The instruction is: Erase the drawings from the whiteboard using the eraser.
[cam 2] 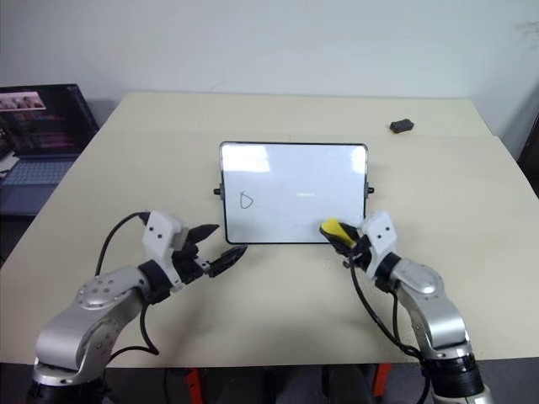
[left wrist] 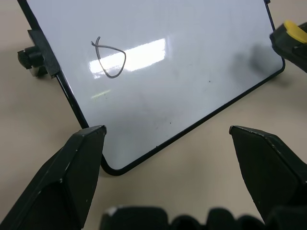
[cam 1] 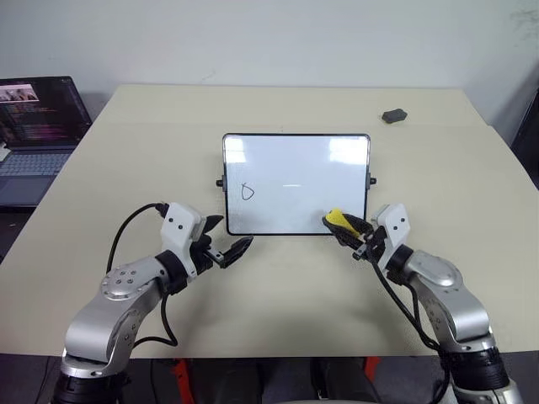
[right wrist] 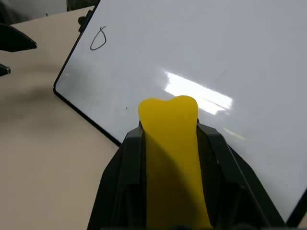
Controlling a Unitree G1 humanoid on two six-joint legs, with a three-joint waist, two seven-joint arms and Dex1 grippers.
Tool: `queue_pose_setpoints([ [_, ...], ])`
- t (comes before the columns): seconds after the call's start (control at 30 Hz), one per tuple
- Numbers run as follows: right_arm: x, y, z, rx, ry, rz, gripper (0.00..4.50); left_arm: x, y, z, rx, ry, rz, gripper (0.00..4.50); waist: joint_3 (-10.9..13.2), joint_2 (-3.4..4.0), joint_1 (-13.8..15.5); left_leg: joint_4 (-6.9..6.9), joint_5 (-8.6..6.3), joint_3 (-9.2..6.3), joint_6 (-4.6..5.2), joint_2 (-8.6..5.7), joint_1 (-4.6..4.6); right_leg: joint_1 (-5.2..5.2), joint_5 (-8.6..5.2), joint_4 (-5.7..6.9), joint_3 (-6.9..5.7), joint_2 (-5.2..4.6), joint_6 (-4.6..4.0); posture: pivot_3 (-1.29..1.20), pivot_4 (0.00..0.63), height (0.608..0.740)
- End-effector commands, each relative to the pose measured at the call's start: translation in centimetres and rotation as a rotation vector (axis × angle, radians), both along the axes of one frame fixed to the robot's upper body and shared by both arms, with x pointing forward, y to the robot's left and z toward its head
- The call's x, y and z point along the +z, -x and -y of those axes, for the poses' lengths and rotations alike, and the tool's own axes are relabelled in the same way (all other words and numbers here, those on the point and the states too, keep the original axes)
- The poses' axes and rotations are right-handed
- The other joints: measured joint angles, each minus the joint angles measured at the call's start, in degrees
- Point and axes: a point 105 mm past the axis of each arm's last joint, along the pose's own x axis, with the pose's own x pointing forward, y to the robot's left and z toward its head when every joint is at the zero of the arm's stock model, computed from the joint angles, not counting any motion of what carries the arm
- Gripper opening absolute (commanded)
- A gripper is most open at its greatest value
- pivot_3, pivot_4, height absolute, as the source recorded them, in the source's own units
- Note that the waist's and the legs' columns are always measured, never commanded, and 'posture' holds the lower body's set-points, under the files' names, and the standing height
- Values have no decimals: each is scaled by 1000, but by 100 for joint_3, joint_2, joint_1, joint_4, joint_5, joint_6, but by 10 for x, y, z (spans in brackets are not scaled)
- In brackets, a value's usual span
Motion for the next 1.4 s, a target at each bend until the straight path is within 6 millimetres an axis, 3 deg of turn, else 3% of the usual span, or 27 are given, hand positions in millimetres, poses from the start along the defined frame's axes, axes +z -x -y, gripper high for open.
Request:
queue_pose_setpoints([
  [0.03, 5, 7, 3, 9, 54, 51, 1092, 9, -1, -7, 46, 6, 56, 4500, -1, -1, 1, 1, 0, 0, 0, 0, 0, 0, 0, 0, 0, 0, 0, 0, 150, 740],
  [0.17, 8, 9, -5, 51, 81, 86, 1092, 6, 0, -18, 103, 4, 55, 4500, -1, -1, -15, 1, 0, 2, 0, 2, 0, 0, 0, -1, 1, 2, 0, 0, 150, 740],
  [0.4, 45, -7, -42, 185, 101, 254, 1092, 9, 5, -32, 132, -18, 54, 4500, -1, -1, -17, 8, 1, 2, -1, 3, 2, 0, 1, 5, 2, 5, 0, 0, 150, 740],
  [0.6, 73, -53, -93, 180, 198, 443, 1092, 14, 1, -45, 173, -45, 74, 4500, -1, -1, -17, 7, 3, 3, -4, 5, 4, -5, 2, 9, 0, 7, -2, 0, 150, 740],
  [0.8, 84, -90, -130, 183, 231, 463, 1092, 13, 1, -42, 149, -53, 77, 4500, -6, -10, -6, 7, 9, 13, -16, 3, -17, -25, 3, 4, 3, 2, -3, 0, 150, 740],
  [0.9, 79, -103, -136, 172, 278, 465, 1092, 13, 1, -39, 135, -54, 78, 4500, -7, -11, -9, 6, 9, 15, -16, 3, -18, -28, 3, 2, 4, 0, -4, 0, 150, 740],
  [1.03, 58, -100, -143, 227, 341, 471, 1091, 13, 1, -37, 127, -56, 78, 4500, -11, -13, -23, 5, 5, 16, -10, 5, -15, -28, 3, 5, 4, 0, -4, 0, 150, 740],
  [1.27, -6, -60, -155, 473, 490, 371, 1091, 15, 1, -33, 120, -53, 81, 4500, -17, -16, -24, 10, 2, 16, -3, 6, -5, -25, 4, 28, 5, 0, -5, 0, 150, 740],
  [1.33, -15, -53, -155, 509, 526, 354, 1091, 16, 1, -31, 115, -51, 86, 4500, -17, -17, -20, 16, 2, 15, -3, 5, -3, -25, 4, 40, 5, 0, -5, 0, 150, 740],
  [1.4, -10, -52, -155, 503, 513, 362, 1091, 17, 0, -30, 110, -49, 88, 4500, -17, -16, -19, 23, 3, 14, -4, 4, 0, -26, 4, 55, 5, 0, -5, 0, 150, 740],
])
